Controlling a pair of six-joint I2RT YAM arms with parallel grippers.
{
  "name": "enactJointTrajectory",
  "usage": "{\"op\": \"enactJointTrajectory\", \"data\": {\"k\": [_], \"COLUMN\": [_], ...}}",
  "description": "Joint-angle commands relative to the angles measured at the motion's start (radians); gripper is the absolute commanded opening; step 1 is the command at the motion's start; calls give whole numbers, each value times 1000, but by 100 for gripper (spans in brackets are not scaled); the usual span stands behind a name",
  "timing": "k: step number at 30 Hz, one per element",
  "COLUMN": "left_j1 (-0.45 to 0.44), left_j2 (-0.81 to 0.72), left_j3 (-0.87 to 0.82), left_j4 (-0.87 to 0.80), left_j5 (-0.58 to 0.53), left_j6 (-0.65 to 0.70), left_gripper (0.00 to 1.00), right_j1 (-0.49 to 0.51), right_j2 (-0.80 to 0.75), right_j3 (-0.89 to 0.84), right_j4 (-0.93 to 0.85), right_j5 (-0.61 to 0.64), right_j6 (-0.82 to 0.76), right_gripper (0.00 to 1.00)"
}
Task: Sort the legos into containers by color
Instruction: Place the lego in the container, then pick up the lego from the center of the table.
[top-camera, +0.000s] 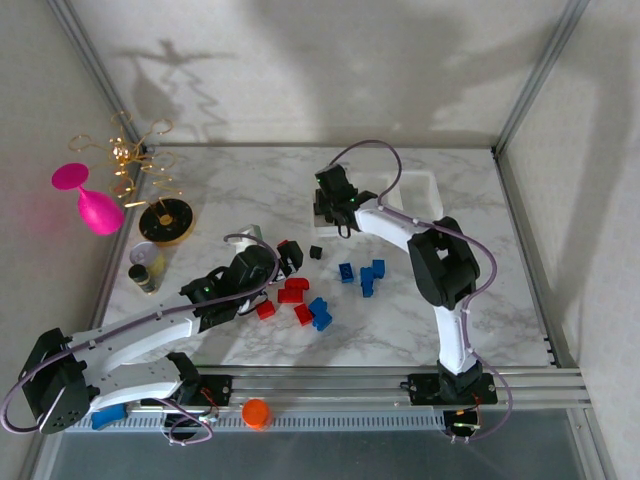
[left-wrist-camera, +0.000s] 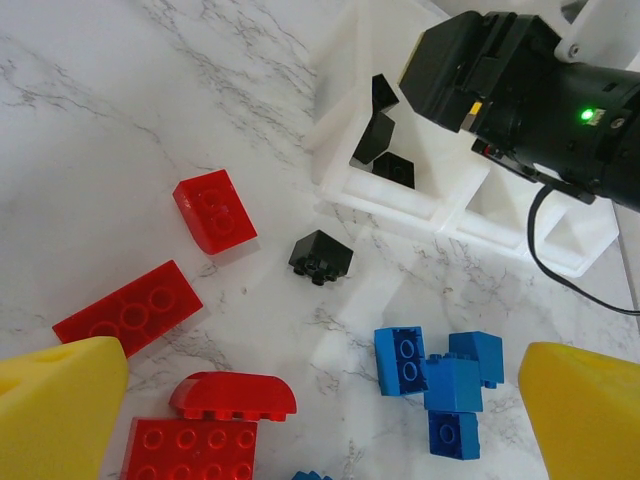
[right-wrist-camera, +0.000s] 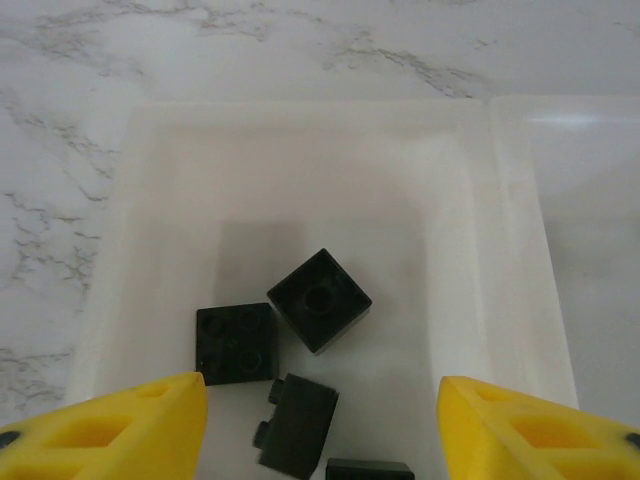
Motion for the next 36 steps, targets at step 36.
{"op": "enactJointTrajectory", "data": {"k": [36], "left_j1": [0], "left_j2": [-322], "left_j3": [-176], "left_j4": [-113], "left_j5": [-68], "left_j6": [-119], "left_gripper": [100], "right_j1": [252], "right_j2": [-127], "right_j3": [-297], "right_j4": [6], "right_j5": [39], "right_j6": [332], "right_gripper": [70]}}
